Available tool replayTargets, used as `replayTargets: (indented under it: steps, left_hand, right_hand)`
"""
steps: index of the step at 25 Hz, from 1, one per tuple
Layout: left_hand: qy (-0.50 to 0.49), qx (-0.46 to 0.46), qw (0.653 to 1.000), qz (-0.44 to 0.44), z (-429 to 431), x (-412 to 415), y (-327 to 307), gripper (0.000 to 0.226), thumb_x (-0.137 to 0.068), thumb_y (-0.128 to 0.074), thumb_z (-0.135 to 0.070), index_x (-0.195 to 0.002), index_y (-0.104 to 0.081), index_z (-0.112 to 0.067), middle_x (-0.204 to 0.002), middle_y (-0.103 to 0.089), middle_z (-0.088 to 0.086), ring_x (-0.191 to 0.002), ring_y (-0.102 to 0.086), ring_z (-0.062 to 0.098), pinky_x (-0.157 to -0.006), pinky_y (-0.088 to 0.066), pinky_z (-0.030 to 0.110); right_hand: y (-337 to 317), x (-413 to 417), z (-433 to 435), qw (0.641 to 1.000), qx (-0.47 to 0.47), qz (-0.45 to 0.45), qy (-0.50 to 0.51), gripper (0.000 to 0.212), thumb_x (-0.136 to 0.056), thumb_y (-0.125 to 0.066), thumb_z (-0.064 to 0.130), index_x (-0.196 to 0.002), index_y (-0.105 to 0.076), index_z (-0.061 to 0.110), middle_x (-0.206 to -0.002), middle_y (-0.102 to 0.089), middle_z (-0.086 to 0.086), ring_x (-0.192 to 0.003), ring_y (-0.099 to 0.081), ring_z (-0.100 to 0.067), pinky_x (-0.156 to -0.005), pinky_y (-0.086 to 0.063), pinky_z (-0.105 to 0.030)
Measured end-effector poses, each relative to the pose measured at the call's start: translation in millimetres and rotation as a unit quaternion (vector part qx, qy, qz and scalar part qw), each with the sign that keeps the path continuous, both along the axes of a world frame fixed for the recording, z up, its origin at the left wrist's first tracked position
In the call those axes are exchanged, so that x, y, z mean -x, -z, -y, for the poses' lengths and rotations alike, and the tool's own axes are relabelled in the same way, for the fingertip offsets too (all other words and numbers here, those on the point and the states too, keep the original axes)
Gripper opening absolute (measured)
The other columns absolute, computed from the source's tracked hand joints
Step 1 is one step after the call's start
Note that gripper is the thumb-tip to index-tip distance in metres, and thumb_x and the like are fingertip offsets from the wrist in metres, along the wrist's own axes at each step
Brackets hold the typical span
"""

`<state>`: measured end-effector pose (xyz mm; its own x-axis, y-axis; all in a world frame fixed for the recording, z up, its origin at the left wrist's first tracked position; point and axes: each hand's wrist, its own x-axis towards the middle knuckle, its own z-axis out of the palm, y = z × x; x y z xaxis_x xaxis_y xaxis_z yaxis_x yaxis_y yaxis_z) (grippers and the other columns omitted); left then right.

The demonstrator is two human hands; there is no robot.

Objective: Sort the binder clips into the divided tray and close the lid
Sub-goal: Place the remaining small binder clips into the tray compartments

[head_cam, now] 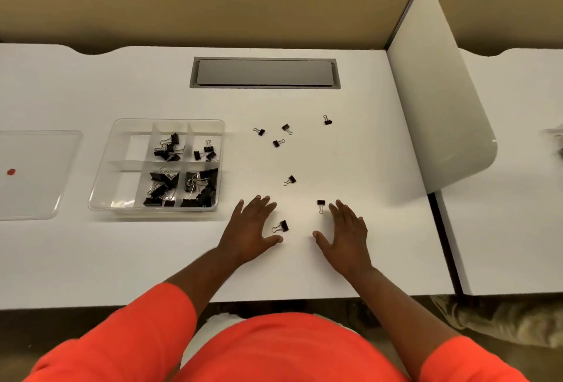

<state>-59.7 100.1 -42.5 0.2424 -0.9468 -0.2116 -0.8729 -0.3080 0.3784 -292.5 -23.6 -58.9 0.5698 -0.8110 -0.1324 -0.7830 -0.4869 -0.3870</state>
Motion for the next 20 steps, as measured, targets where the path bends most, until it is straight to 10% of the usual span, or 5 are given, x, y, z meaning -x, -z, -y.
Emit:
replayTargets:
  steps: [7,20]
  left_hand:
    - [-0.079,0.046,0.996,0.008,13.3,31.5,20.5,0.058,-0.073,-0.075,-0.053,-0.121,-0.066,-0.022,-0.125,-0.064,-0.002,-0.116,-0.057,0.021,-0.099,-0.043,0.038]
    - [-0.092,0.075,0.993,-0.002,25.8,29.8,7.6,0.035,-0.073,-0.076,-0.043,-0.103,-0.073,-0.025,-0.123,-0.065,-0.006,-0.116,-0.056,0.016,-0.106,-0.035,0.038]
  right_hand:
    - [9.1,30.1,23.0,0.999,-0.026,0.028,0.022,0.061,-0.092,-0.067,0.036,-0.144,-0.046,0.014,-0.145,-0.051,-0.004,-0.133,-0.046,-0.025,-0.108,-0.033,-0.039]
    - [1.6,7.8,42.5,0.999,-0.029,0.030,0.029,0.026,-0.089,-0.064,0.018,-0.115,-0.066,0.017,-0.108,-0.062,-0.001,-0.101,-0.057,-0.027,-0.085,-0.042,-0.038]
